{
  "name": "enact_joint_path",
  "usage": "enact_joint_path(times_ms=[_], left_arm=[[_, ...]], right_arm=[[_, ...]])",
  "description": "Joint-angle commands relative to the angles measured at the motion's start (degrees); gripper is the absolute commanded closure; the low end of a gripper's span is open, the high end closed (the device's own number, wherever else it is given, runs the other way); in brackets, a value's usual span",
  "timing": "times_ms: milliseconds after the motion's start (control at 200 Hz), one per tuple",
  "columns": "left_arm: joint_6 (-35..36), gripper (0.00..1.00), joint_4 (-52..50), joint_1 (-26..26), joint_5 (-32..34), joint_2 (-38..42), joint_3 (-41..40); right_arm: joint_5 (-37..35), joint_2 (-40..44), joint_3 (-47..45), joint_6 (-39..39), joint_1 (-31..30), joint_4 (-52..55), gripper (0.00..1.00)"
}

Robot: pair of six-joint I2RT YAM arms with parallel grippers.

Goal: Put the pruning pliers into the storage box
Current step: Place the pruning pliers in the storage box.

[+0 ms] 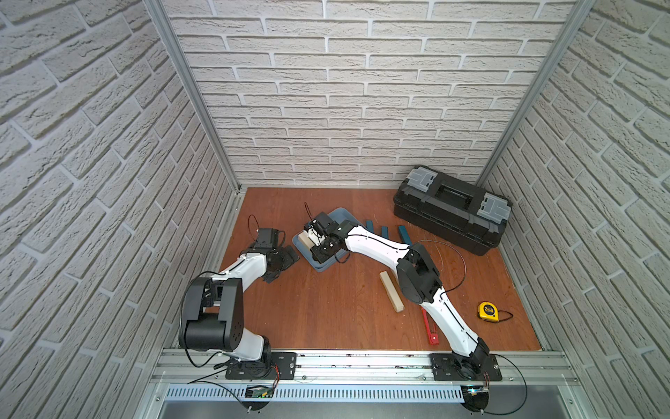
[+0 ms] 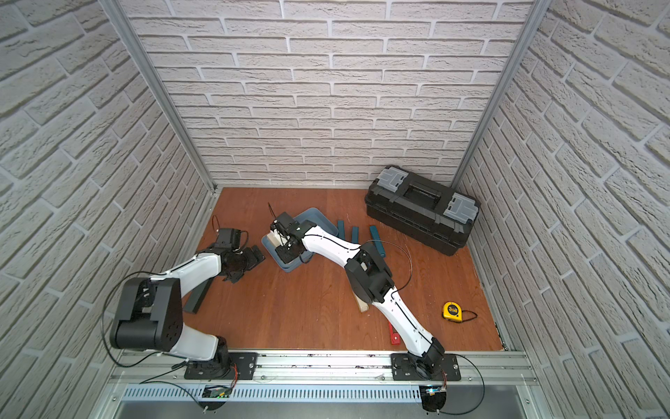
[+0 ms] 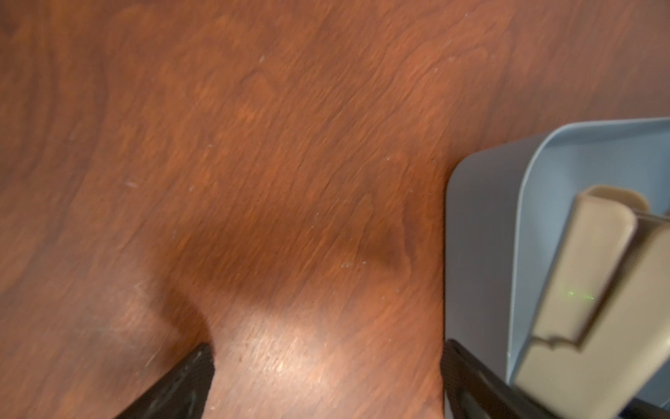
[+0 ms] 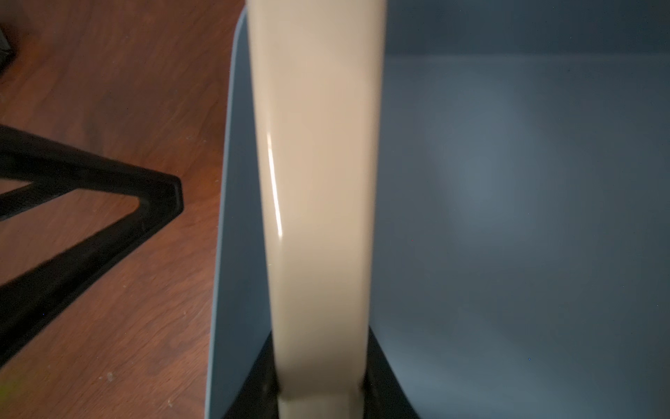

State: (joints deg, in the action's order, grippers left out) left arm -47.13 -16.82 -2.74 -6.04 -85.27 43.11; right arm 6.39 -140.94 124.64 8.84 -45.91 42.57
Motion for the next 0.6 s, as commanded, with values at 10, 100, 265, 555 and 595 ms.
enact_joint_path(times_ms=[10,100,265,555,595], left_arm=[[0.28,0.02,1.61,0.37,-0.77,-0.59,0.90],[0.38,0.02,1.86,0.37,-0.81,-0.82,0.75],[0.02,0.02,2.39,0.34,-1.16,-1.03,0.32],[-0.04,0.02,2.65,0.28,-1.25,-1.26,0.28],[-0.14,0.02,2.79,0.28,-1.34,-1.37,0.30]], right_arm=[[1.16,-1.45,2.92,0.78,-0.12,0.94,0.97],[1.15,-1.92,3.50,0.56,-0.23,1.89,0.97],[1.49,-2.56,3.83,0.64,-0.30,2.62,0.97],[2.13,-2.91,4.16,0.39,-0.32,3.43,0.95],[2.22,-2.88,4.16,0.38,-0.32,3.43,0.94]])
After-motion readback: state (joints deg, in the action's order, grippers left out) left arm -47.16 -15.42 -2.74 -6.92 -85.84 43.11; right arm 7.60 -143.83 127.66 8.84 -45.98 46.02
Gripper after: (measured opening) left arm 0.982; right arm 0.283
